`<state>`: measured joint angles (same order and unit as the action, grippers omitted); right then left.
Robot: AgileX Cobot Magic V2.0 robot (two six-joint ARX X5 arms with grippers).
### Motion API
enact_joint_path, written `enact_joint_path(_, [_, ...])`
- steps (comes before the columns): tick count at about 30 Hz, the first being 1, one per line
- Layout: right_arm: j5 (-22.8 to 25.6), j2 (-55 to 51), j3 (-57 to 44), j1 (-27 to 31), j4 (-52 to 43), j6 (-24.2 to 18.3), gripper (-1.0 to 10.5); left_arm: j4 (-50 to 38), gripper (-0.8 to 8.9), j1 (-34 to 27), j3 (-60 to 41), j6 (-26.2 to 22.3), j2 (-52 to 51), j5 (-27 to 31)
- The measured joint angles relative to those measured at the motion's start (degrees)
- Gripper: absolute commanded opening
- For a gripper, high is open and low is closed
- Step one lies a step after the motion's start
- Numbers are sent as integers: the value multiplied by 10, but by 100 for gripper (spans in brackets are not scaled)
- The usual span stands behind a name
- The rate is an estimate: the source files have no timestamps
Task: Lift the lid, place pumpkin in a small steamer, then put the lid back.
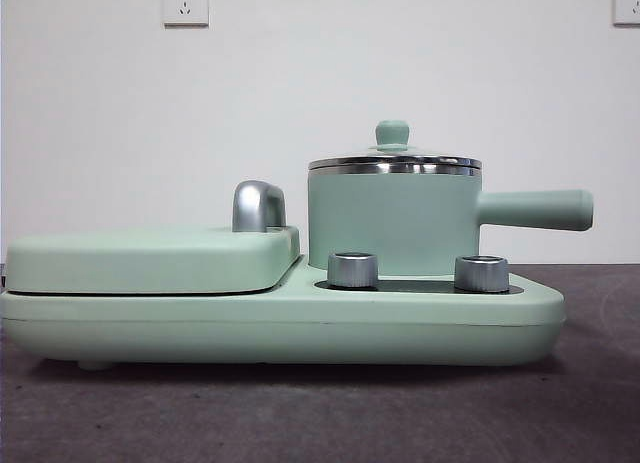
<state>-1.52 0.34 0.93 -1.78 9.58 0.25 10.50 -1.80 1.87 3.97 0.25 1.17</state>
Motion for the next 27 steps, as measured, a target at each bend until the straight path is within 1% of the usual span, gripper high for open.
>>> enact_joint_path(27, [0, 0, 0, 0, 0, 0, 16, 0, 6, 0, 0, 0, 0, 0])
